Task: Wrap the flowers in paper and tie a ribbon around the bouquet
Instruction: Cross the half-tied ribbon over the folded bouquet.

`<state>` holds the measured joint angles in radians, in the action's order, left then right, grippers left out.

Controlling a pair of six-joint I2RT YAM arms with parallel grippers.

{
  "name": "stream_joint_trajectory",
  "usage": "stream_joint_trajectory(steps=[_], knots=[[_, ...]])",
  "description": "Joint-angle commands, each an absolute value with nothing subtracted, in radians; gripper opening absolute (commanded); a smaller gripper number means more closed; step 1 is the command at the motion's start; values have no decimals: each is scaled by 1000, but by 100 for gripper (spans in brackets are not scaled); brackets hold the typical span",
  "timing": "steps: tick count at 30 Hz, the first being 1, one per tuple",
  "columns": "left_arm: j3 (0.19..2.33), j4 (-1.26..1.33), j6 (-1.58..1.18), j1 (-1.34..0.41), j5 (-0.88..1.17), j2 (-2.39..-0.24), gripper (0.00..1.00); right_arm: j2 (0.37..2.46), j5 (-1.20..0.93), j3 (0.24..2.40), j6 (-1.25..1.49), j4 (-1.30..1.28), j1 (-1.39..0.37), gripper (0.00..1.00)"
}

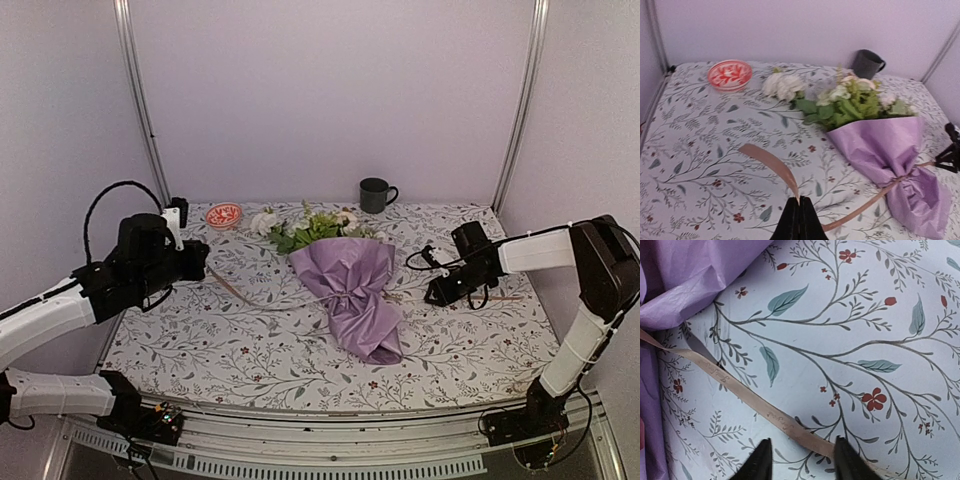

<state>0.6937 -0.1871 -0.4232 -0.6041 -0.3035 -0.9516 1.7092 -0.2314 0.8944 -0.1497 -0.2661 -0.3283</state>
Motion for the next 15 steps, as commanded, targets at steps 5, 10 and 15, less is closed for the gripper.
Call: stream_joint_trajectory(steps=[5,10,15], knots=[[914,203,-214,-779,-10,-1072,0,1472,-358,960,-144,-377,-337,79],[1080,274,-138,-869,81,-1165,0,1397,-623,1006,-355,-101,-559,82],[1129,364,-108,-920,86,-1215,0,1582,-766,1085,-345,179,-699,89]])
